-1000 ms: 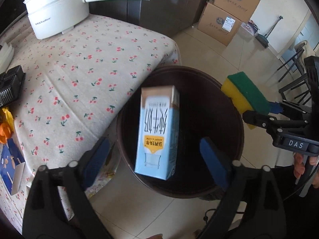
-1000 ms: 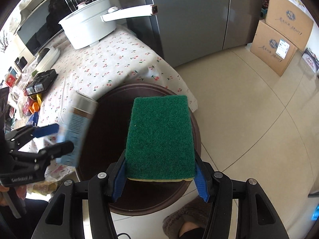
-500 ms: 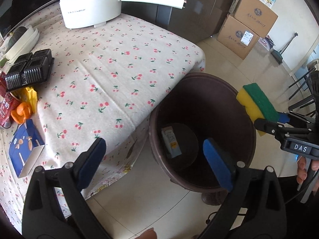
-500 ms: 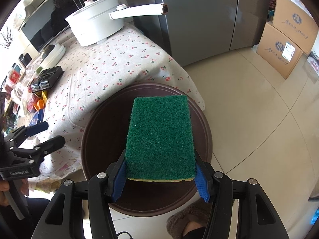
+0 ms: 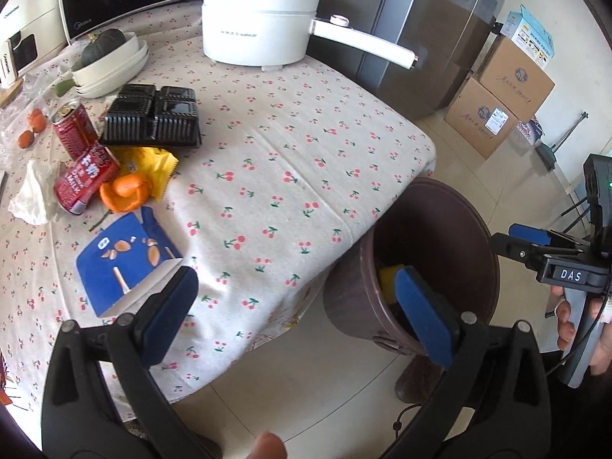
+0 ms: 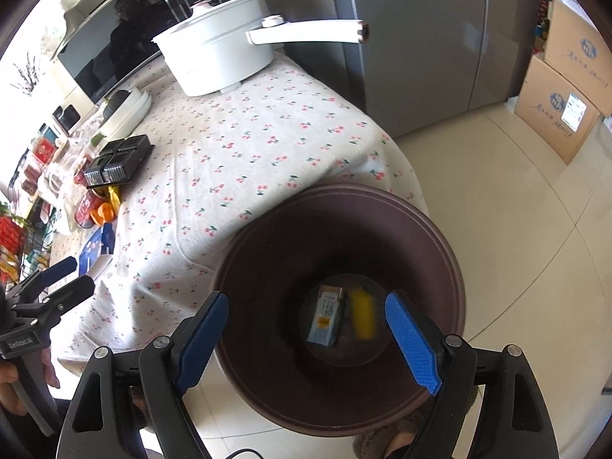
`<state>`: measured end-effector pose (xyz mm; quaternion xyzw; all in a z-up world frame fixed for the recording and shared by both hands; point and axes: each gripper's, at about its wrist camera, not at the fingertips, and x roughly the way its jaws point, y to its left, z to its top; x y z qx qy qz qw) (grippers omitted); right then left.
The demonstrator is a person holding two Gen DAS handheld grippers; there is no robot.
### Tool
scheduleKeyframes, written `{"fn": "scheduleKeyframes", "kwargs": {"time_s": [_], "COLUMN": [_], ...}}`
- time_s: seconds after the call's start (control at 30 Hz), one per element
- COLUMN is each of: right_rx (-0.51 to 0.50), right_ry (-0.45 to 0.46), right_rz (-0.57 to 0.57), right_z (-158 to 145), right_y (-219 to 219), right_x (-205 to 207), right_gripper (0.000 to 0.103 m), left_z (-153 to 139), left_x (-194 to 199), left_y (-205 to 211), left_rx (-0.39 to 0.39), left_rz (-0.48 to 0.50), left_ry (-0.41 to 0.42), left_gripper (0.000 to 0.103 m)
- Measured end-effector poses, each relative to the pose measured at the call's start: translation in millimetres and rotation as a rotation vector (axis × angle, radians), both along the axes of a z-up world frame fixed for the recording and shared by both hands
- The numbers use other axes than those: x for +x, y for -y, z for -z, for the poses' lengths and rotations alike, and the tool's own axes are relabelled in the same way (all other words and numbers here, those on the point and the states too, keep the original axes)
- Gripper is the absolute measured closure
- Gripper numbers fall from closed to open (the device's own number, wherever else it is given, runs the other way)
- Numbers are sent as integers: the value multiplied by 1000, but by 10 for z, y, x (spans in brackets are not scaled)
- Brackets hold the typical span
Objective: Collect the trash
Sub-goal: 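Grasp the blue snack box with the left gripper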
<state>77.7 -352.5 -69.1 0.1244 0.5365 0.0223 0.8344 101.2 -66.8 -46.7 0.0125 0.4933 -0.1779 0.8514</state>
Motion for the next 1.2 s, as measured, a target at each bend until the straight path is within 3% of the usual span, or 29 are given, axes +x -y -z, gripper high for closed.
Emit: {"fn": "scheduleKeyframes", "kwargs": {"time_s": [0.23, 0.47, 0.57, 0.67, 0.83, 0.9, 1.03, 1.2], "right_rx": [-18, -29, -32, -35, -34, -35, -35, -38], "right_ry": [5, 4, 3, 0, -22, -26, -32, -49], "right_rz": [-58, -101, -120, -138, -151, -157, -156, -153], "right_z": [-67, -103, -112, -109, -65, -53, -39, 12], "right_y": [-326, -607, -718, -816, -922, -949, -972, -948], "right_x": [134, 273, 339, 390, 464, 486, 511, 524], "right_gripper": [17, 17, 16, 16, 16, 16, 16, 16], "left_z": [-53, -76, 9, 151, 433, 464, 542, 622], "left_x": [79, 161, 267, 389, 556, 615, 750, 866], "left_y": [-418, -891, -1085, -1226, -1389, -1312, -1091, -908], "left_rx": [-35, 5, 7, 82, 18, 21, 84, 212], "left_rz": [-80, -187, -195, -215, -313, -276, -97, 109], "left_ry": [-17, -3, -42, -88, -255, -264, -257, -224], "left_gripper": [1, 1, 1, 1, 1, 1, 1, 1]}}
